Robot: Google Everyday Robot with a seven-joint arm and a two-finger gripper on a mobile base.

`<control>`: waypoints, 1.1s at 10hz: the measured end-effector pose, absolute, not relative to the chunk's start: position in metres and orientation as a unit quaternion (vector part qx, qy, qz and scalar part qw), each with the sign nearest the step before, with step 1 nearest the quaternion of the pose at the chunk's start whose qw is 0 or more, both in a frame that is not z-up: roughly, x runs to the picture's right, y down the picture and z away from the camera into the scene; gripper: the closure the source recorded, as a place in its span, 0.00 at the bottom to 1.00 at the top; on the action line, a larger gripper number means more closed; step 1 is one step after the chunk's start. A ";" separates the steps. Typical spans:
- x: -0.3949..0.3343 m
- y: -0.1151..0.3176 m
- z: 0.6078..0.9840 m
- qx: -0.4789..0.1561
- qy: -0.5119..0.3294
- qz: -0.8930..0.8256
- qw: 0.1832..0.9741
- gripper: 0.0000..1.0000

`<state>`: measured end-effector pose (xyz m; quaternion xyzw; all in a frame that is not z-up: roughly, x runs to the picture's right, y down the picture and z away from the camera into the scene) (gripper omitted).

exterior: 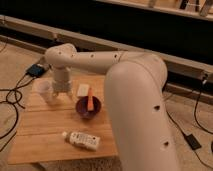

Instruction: Move the arm in a circular motion

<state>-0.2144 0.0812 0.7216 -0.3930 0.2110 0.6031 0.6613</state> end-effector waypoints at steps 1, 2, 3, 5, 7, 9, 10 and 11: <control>-0.208 0.092 0.710 -0.396 0.218 0.599 0.662 0.35; -0.194 0.107 0.697 -0.396 0.231 0.596 0.659 0.35; -0.182 0.117 0.690 -0.394 0.243 0.596 0.656 0.35; -0.153 0.132 0.676 -0.384 0.269 0.602 0.646 0.35; -0.115 0.131 0.668 -0.360 0.290 0.624 0.630 0.35; -0.075 0.119 0.669 -0.330 0.301 0.652 0.613 0.35; -0.059 0.112 0.670 -0.319 0.304 0.661 0.607 0.35; -0.044 0.104 0.674 -0.306 0.308 0.670 0.603 0.35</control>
